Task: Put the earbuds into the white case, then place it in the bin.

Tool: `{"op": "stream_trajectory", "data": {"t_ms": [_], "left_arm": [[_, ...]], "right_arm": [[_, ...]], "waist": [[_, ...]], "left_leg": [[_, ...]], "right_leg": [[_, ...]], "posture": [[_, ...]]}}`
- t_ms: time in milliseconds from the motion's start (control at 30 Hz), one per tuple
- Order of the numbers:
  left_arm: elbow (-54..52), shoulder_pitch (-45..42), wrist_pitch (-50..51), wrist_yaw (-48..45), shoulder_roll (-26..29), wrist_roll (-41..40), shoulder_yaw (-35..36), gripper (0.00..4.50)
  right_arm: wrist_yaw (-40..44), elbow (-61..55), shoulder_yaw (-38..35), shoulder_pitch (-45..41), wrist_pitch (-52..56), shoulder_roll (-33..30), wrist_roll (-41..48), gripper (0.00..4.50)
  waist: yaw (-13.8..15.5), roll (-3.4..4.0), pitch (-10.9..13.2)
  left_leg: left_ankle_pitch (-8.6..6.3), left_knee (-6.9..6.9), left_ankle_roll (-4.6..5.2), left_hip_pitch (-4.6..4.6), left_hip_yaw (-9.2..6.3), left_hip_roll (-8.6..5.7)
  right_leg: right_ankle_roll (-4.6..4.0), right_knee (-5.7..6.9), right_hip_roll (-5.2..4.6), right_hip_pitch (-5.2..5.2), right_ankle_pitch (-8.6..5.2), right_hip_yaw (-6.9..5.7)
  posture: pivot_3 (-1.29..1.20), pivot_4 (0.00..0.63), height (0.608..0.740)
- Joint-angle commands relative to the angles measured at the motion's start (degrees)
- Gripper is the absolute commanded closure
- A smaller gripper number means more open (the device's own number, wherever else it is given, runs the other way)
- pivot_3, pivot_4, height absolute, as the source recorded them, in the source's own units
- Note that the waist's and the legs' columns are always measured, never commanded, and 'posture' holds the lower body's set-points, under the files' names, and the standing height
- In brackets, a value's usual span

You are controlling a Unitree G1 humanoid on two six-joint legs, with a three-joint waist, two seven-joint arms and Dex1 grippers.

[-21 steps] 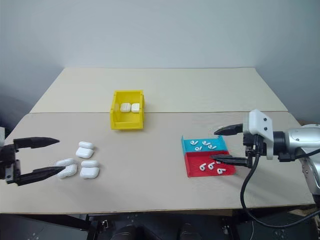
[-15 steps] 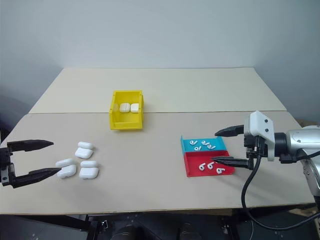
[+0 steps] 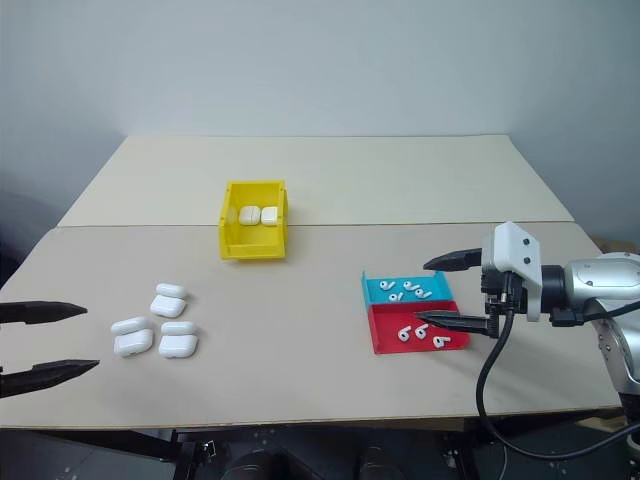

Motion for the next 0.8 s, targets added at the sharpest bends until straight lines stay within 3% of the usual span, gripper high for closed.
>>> {"op": "stream_trajectory", "data": {"t_ms": [33, 433, 633, 800], "left_arm": [[-0.7, -0.9, 0.2, -2.0, 0.6, -1.9, 2.2, 0.61], [-2.9, 7.5, -6.6, -5.9, -1.7, 6.1, 3.1, 4.48], [-2.3, 13.6, -13.6, -6.1, -1.4, 16.1, -0.2, 4.48], [-1.8, 11.9, -11.2, -0.8, -1.3, 18.8, -6.6, 4.48]], "right_arm": [[-0.1, -1.3, -0.7, -0.8, -0.3, 0.2, 1.2, 0.0], [-0.4, -0.8, 1.0, -2.3, -1.0, 1.8, 0.5, 0.0], [-0.6, 0.3, 2.9, -4.2, -1.7, 2.9, -0.5, 0.0], [-1.1, -0.2, 3.0, -4.6, -1.6, 2.7, -0.8, 0.0]], "waist": [[0.0, 0.0, 0.0], [0.0, 0.0, 0.0], [0.0, 0.0, 0.0], [0.2, 0.01, 0.0]], "left_leg": [[0.0, 0.0, 0.0, 0.0, 0.0, 0.0], [0.0, 0.0, 0.0, 0.0, 0.0, 0.0], [0.0, 0.0, 0.0, -0.02, 0.0, 0.0], [0.0, 0.0, 0.0, 0.01, 0.0, 0.0]], "right_leg": [[0.0, 0.0, 0.0, 0.0, 0.0, 0.0], [-0.01, 0.0, 0.01, -0.01, 0.0, 0.0], [-0.03, -0.01, 0.01, -0.03, -0.01, 0.0], [-0.03, 0.0, 0.0, 0.01, -0.01, 0.0]], "posture": [[0.0, 0.15, 0.74], [0.0, 0.15, 0.74], [0.0, 0.15, 0.74], [0.0, 0.15, 0.74]]}}
